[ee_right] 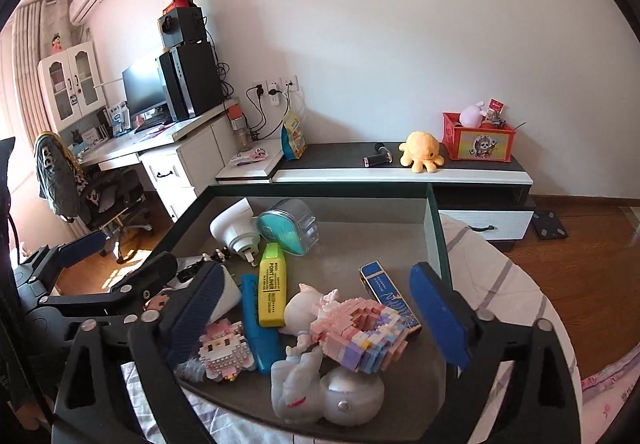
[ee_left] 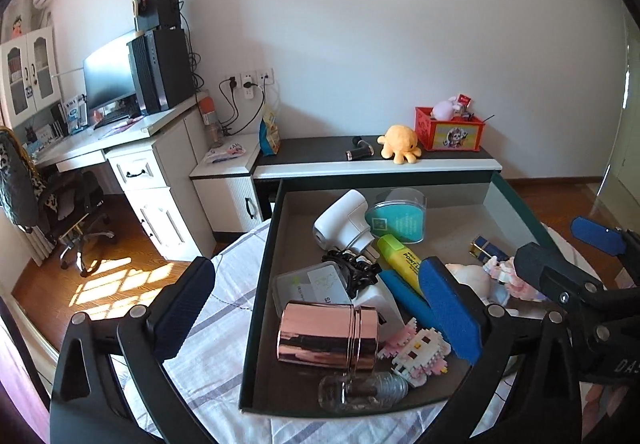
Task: Organize rigid objects
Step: 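Lower both held items into the pink box and open both grippers, then withdraw both grippers from the box back over the bed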
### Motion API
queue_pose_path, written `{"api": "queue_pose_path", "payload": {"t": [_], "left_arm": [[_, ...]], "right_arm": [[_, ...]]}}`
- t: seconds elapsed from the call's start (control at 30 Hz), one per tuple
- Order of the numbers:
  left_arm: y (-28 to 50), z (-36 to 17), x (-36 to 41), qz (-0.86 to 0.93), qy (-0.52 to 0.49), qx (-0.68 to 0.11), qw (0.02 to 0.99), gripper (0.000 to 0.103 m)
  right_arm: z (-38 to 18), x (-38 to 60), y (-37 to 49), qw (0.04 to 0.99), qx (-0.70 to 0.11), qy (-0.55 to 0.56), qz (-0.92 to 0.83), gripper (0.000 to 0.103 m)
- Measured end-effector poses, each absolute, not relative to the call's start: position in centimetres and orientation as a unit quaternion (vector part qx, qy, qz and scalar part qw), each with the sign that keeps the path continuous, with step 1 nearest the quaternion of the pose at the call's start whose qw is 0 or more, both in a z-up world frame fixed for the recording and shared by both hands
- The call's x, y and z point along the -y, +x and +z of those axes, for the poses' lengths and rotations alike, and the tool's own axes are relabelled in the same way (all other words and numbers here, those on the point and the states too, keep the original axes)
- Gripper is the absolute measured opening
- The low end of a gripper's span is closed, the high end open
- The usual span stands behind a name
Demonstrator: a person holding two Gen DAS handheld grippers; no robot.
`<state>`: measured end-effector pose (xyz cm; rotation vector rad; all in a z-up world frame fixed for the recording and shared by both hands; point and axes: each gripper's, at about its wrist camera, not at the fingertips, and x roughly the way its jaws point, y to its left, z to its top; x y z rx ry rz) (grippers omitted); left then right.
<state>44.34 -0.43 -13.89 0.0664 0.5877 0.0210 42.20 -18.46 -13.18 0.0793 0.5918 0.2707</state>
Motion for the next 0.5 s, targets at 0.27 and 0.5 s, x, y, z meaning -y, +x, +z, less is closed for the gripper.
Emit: {"api": "queue_pose_path", "payload": {"t": [0.27, 0.5], "left_arm": [[37.4, -10.5, 0.3, 0.015, 0.046, -0.269, 0.962, 0.103], [29.3, -7.4, 0.0, 0.011, 0.044, -0.227, 0.973, 0.103]], "right_arm": [[-10.0, 18.0, 36.3, 0.955, -0.272, 0.024, 0.115, 0.103], [-7.0, 18.1, 28.6, 0.969, -0.232, 0.006, 0.083, 0.103]]}}
